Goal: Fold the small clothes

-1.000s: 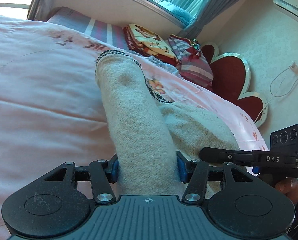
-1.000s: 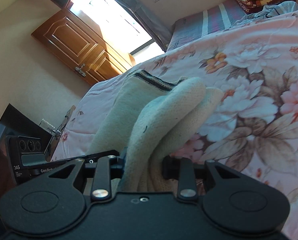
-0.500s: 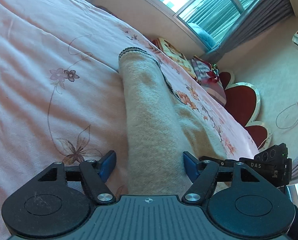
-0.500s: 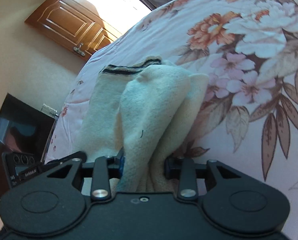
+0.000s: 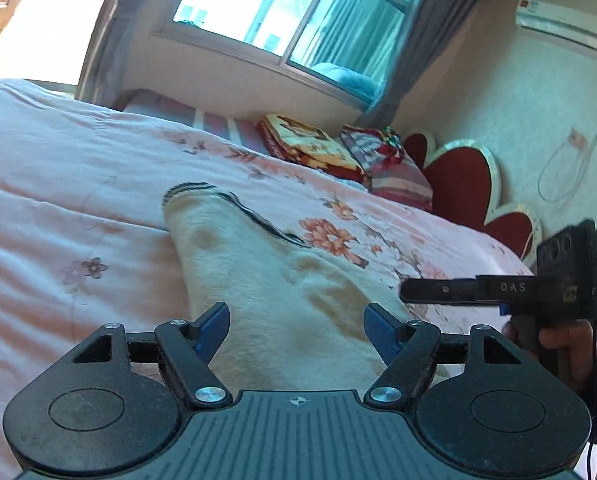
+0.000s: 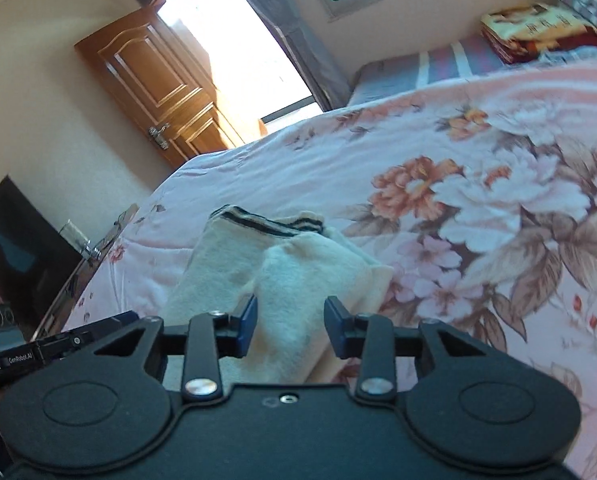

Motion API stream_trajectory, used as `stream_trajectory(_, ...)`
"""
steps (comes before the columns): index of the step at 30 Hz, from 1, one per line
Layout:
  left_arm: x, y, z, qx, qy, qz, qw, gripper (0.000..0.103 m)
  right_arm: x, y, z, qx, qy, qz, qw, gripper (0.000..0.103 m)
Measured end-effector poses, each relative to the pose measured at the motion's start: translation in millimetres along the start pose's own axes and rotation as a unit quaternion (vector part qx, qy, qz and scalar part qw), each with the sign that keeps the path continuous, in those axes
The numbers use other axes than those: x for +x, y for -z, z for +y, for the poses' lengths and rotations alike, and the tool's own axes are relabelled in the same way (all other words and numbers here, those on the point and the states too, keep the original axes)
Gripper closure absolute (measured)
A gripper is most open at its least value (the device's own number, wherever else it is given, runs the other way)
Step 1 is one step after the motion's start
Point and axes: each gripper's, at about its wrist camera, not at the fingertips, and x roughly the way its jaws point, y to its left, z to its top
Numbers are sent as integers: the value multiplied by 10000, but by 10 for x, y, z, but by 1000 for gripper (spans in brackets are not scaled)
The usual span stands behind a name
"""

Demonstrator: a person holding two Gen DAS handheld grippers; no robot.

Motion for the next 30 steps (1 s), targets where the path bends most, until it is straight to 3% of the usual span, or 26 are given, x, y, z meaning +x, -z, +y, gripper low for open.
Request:
stream_trajectory(5, 179, 50, -89, -7, -264, 91, 9996, 30, 368, 25, 257, -949, 171, 300, 9949, 75)
stream_trajectory(8, 251, 105, -100, -65, -331, 190, 9993, 30, 479, 96, 171, -1198, 862, 534, 9876, 81)
stream_trajectory(11, 337, 181, -236, 353, -568, 264, 9974, 30, 408, 141, -27, -863, 657, 532, 9927, 81)
stream_trajectory(15, 340, 218, -344, 642, -841, 217, 9942, 30, 369, 125, -57, -899, 504, 549, 9932, 80)
stream_trajectory(19, 110, 213, -401, 526, -870, -5, 9948, 30, 83, 99, -11, -800, 242, 341, 9959, 71)
stream_trajectory(22, -132, 296, -463, 435, -841, -178, 9953, 30, -234, 206, 109, -985, -98, 198, 9949, 71)
stream_trajectory(25, -185, 444, -557, 514, -917, -1, 9945, 30, -444, 389, 244, -1342, -342, 168, 9902, 71)
stream_trajectory(28, -127, 557, -607, 781, -1245, 235, 9889, 30, -450, 626, 386, -2111, -259, 364, 9764, 72)
stream_trajectory(30, -111, 551, -589, 711, -1259, 262, 9891, 30, -300, 757, 414, -2561, 349, 600, 9642, 75)
